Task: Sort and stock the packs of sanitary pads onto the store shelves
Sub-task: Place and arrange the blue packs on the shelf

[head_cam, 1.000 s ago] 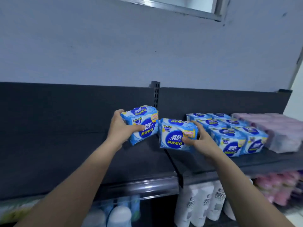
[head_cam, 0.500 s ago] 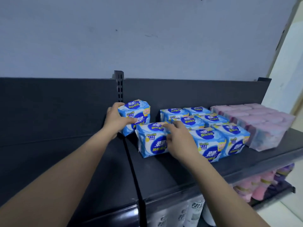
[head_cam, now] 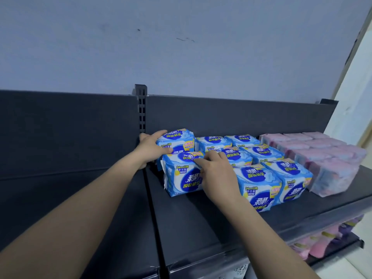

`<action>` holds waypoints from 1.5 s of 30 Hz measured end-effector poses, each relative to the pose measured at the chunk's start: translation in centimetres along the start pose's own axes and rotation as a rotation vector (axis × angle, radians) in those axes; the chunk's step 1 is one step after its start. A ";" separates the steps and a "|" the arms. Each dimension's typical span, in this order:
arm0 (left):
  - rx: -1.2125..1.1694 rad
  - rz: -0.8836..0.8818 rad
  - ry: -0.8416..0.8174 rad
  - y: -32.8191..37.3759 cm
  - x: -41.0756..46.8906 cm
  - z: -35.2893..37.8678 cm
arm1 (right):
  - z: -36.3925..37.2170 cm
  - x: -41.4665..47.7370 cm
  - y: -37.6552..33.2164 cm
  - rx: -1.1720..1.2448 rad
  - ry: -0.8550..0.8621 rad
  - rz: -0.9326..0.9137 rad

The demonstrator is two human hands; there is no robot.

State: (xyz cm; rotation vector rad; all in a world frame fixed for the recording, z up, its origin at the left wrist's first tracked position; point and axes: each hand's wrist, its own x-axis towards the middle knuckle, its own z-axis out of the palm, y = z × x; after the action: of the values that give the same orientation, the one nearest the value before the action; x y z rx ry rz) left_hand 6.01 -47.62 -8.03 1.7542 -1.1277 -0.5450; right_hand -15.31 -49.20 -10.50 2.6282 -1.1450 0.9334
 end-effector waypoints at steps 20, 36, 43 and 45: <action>-0.015 -0.008 -0.035 0.6 0.5 2.2 | -2.5 -0.7 -1.2 -0.077 -0.242 0.073; 0.515 -0.044 0.139 -0.2 -8.2 -3.1 | -2.1 -1.2 -2.9 0.024 -0.166 -0.059; 0.794 -0.190 0.310 -1.2 -16.1 -6.6 | -2.0 -2.3 -7.7 0.204 -0.260 -0.387; 0.888 -0.257 0.367 -1.9 -19.2 -8.0 | -2.1 -2.9 -9.2 0.210 -0.298 -0.471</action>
State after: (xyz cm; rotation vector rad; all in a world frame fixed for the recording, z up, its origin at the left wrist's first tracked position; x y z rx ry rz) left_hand 3.74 -26.85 -8.29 2.6442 -0.9357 0.1955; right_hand -11.37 -40.18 -9.40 3.0789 -0.4367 0.6086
